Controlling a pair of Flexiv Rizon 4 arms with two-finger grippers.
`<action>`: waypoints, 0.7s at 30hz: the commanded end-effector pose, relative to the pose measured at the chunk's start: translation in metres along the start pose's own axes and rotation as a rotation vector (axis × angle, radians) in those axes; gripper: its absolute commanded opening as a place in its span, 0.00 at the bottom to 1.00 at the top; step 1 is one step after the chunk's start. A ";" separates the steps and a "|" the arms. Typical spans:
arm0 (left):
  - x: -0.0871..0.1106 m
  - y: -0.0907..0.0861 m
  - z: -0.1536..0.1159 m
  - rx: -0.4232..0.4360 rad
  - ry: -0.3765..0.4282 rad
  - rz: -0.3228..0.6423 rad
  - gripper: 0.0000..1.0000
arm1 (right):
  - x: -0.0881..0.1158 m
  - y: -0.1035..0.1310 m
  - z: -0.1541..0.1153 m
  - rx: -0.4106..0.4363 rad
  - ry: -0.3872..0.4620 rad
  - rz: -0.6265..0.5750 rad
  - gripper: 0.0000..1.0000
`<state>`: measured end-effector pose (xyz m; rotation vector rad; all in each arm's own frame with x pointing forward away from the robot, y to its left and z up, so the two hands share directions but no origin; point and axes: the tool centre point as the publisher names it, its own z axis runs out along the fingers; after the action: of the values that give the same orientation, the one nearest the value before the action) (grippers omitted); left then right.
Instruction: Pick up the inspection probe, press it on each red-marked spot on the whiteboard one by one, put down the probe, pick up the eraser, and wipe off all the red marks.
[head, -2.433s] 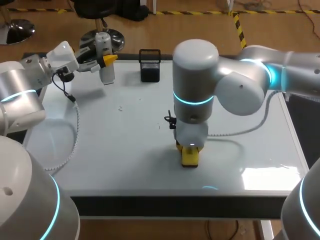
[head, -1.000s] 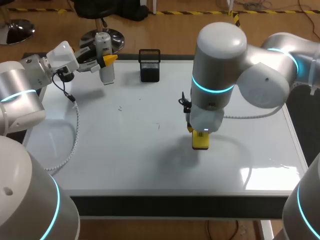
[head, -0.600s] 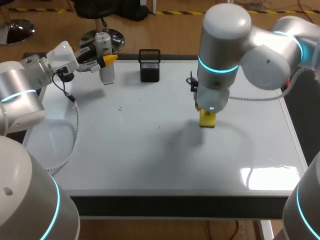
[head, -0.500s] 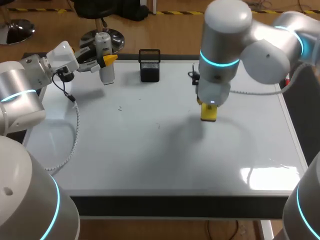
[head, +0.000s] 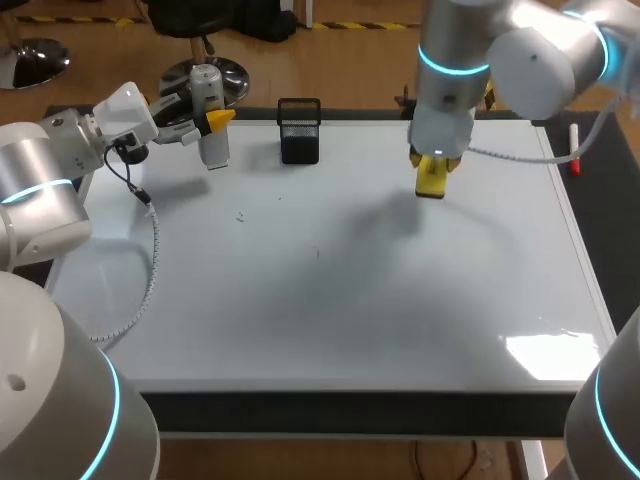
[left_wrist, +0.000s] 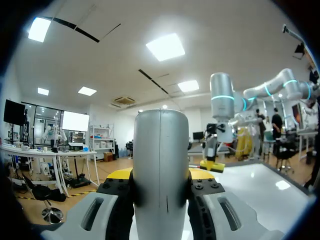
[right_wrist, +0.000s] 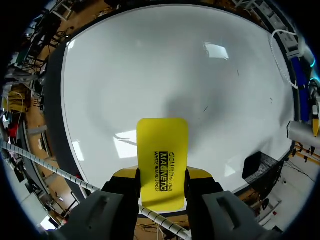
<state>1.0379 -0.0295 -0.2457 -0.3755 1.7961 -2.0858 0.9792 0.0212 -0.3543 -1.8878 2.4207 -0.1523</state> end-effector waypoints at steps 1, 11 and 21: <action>0.000 -0.001 0.000 0.002 -0.001 0.001 0.00 | 0.006 -0.028 0.004 -0.037 0.004 -0.002 0.00; 0.000 -0.001 0.000 0.002 -0.001 0.001 0.00 | 0.010 -0.075 0.010 -0.055 -0.021 -0.037 0.00; 0.000 -0.001 0.000 0.002 -0.001 0.001 0.00 | 0.004 -0.103 0.015 -0.063 -0.031 -0.031 0.00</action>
<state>1.0379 -0.0296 -0.2457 -0.3755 1.7961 -2.0858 1.0670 -0.0111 -0.3528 -1.9134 2.3927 -0.0799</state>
